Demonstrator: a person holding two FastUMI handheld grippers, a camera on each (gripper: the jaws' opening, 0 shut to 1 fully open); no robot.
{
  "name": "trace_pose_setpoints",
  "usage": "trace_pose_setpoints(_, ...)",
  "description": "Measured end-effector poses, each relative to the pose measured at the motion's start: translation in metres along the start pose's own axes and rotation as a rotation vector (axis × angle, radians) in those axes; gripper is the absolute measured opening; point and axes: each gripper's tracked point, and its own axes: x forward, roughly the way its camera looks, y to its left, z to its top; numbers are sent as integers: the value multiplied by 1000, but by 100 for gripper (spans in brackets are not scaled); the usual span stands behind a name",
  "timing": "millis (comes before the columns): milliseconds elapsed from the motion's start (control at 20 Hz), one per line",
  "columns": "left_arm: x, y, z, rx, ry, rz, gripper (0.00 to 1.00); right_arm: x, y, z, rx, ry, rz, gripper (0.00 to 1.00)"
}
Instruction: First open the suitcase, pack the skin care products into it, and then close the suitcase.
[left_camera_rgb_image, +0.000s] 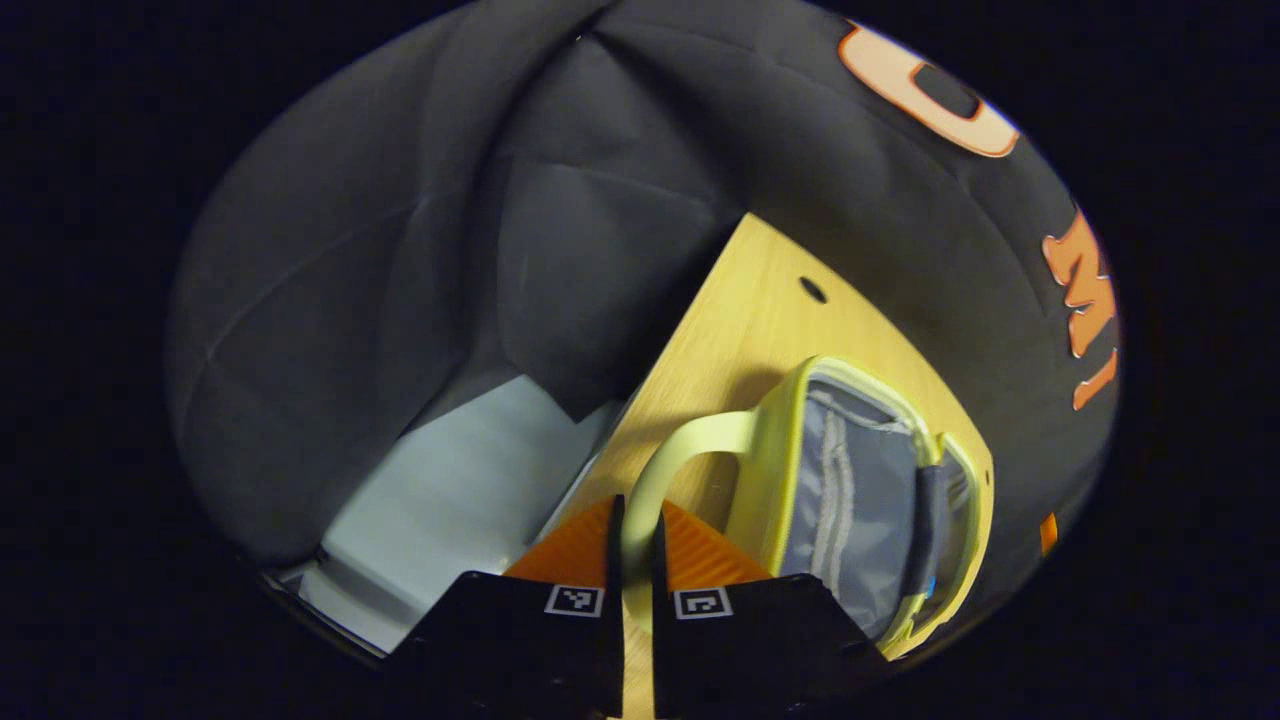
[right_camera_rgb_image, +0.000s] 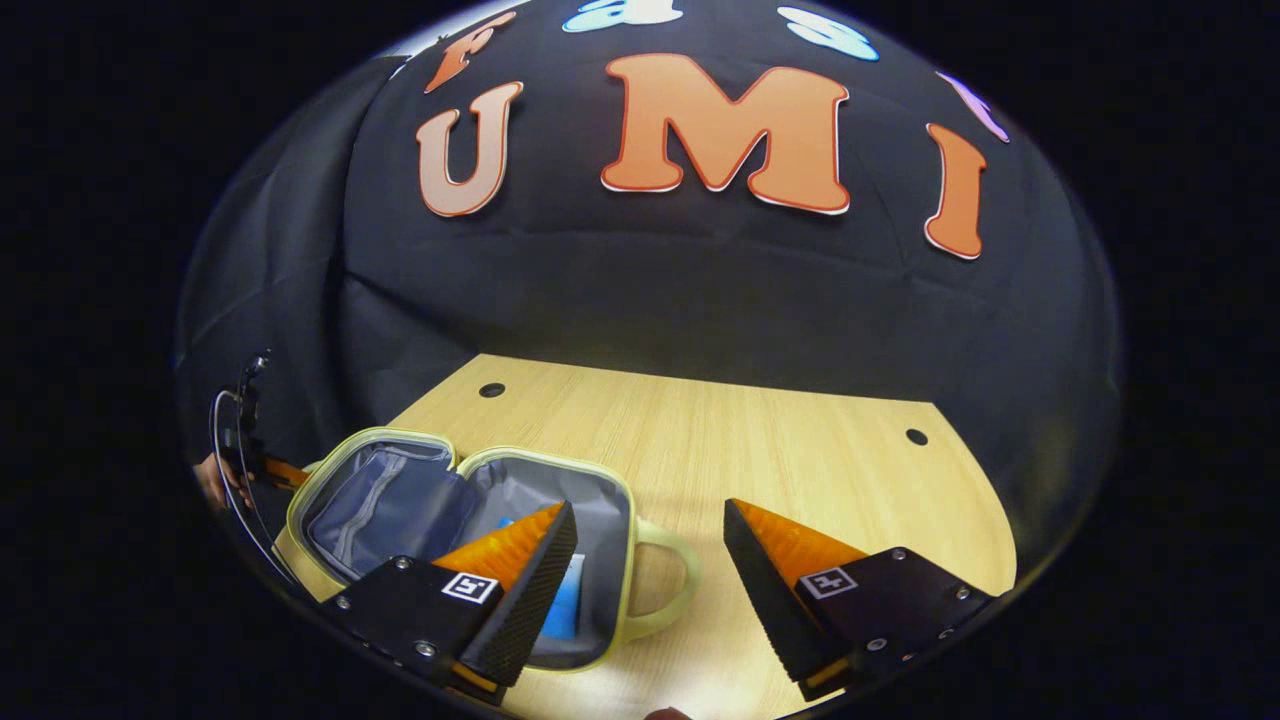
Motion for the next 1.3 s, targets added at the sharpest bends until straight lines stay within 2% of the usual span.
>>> trace_pose_setpoints(200, -36, -27, 26, -60, -79, -77, 11, -9, -21, 3, -34, -11, -38, 94)
trace_pose_setpoints(500, -99, -102, 67, -24, -193, -229, 10, -14, -19, 8, -75, -47, -27, 94)
trace_pose_setpoints(750, -144, -164, 78, 77, -247, -335, 10, -16, -13, 11, -91, -57, -9, 95)
trace_pose_setpoints(1000, -166, -211, 77, 86, -260, -425, 11, -23, -11, 22, -82, -82, 15, 95)
trace_pose_setpoints(1300, -187, -279, 63, 111, -263, -535, 11, -40, -20, 53, -72, -168, 30, 95)
